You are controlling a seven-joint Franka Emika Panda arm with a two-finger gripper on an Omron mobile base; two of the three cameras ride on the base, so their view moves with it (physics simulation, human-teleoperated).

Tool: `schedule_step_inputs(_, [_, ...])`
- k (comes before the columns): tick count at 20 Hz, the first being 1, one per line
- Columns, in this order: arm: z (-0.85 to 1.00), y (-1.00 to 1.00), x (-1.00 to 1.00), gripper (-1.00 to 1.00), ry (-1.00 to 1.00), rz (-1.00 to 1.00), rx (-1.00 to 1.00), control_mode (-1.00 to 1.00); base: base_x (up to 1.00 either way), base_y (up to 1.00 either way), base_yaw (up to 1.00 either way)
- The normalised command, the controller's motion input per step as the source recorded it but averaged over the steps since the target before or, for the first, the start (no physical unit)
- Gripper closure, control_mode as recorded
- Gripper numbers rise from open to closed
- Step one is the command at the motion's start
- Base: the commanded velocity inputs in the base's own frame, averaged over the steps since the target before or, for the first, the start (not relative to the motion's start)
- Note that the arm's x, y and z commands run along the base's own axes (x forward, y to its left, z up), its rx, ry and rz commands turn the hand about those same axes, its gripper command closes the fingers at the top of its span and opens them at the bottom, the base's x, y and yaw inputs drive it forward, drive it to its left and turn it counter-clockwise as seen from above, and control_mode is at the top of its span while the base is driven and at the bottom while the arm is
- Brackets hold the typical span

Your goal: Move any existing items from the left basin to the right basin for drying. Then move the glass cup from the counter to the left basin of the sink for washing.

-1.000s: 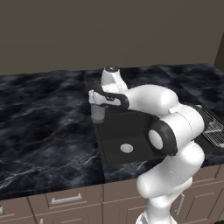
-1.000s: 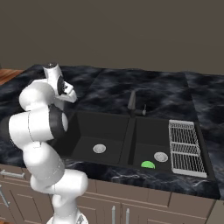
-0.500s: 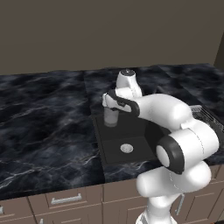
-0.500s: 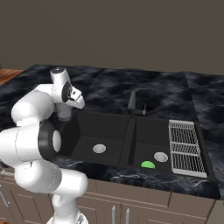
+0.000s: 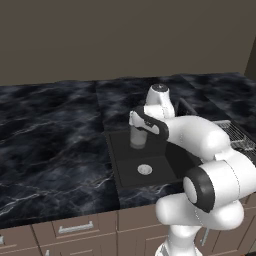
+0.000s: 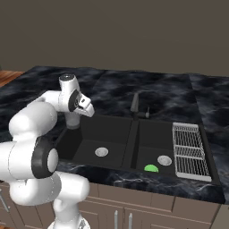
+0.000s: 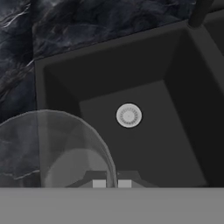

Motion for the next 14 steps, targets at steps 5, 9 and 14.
schedule_step_inputs(5, [-0.19, -0.33, -0.05, 1.0, 0.05, 0.0, 0.0, -1.0, 0.0, 0.0, 0.0])
schedule_step_inputs(9, [-0.26, -0.3, -0.01, 1.0, 0.06, 0.0, 0.0, -1.0, 0.0, 0.0, 0.0])
schedule_step_inputs(14, [-0.33, -0.28, 0.0, 1.0, 0.04, 0.0, 0.0, -1.0, 0.0, 0.0, 0.0])
